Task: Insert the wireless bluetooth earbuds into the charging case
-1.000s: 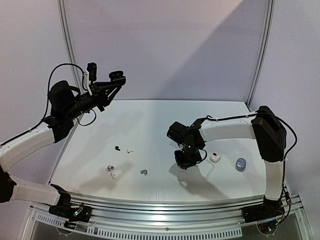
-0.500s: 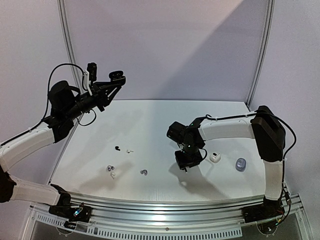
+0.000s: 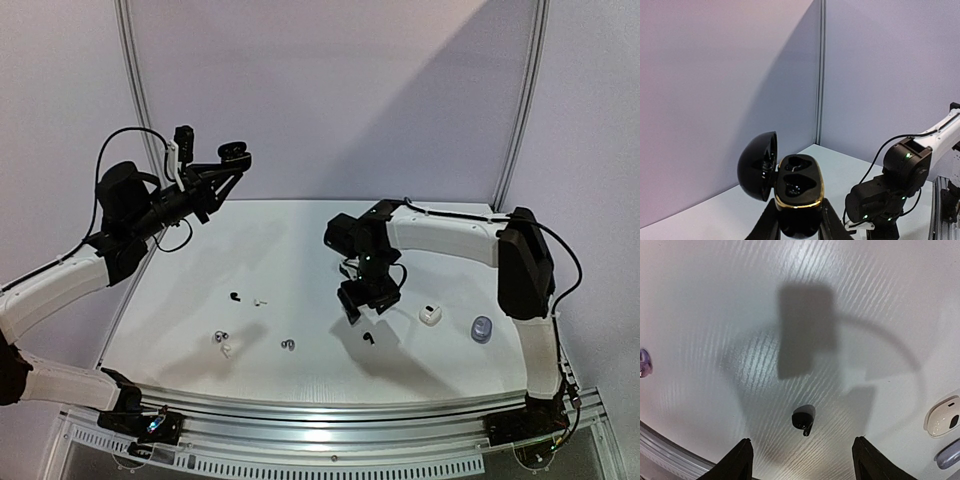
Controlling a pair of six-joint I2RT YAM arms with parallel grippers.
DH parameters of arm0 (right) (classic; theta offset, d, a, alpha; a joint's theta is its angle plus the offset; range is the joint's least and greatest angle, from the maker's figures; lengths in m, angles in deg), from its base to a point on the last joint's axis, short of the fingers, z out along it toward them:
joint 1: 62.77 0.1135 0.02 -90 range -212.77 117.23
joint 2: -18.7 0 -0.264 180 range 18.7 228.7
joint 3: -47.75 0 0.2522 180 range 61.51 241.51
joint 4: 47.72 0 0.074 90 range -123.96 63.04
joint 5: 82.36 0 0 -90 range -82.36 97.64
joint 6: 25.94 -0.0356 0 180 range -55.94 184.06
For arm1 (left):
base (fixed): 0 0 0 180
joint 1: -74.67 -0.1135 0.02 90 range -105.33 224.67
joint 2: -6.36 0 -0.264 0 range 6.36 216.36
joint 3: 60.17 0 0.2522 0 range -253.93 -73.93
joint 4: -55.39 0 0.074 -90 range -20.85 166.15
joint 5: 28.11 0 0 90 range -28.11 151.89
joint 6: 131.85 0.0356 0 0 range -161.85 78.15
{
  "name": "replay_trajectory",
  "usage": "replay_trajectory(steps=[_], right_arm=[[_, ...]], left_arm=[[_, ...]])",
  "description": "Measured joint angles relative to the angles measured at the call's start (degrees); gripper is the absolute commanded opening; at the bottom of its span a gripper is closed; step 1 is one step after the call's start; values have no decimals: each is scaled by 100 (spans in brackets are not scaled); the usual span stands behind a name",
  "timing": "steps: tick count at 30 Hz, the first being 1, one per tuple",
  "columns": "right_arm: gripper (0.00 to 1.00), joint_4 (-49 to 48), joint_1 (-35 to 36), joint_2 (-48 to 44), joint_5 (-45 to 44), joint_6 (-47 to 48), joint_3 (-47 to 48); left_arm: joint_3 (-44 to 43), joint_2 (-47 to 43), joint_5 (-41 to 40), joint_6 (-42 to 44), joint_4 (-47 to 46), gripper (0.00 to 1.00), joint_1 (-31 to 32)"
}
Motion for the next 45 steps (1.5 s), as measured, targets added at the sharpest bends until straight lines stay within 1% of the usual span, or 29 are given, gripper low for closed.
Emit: replay_trajectory(steps=[2,4,10,14,18,24,34,41,45], right_arm=[[60,216,-9,229,37,166,149],[57,385,-11,468,63,337,352],[46,472,-11,787,127,680,595],[46,472,-11,837,179,787,584],[43,461,-11,846,221,863,573],[41,396,-11,848,315,890,361],[24,345,-13,874,328,901,227],[0,302,-13,874,356,887,229],[0,323,-13,874,326,907,286]], left_arm=[[20,0,2,0,-4,0,0],[42,0,9,0,-4,0,0],[46,0,22,0,-2,0,0],[46,-2,22,2,-4,0,0],[46,-2,22,2,-7,0,0],[46,-2,20,2,-7,0,0],[48,0,17,15,-9,0,0],[48,-2,17,37,-9,0,0],[50,-2,11,48,-9,0,0]])
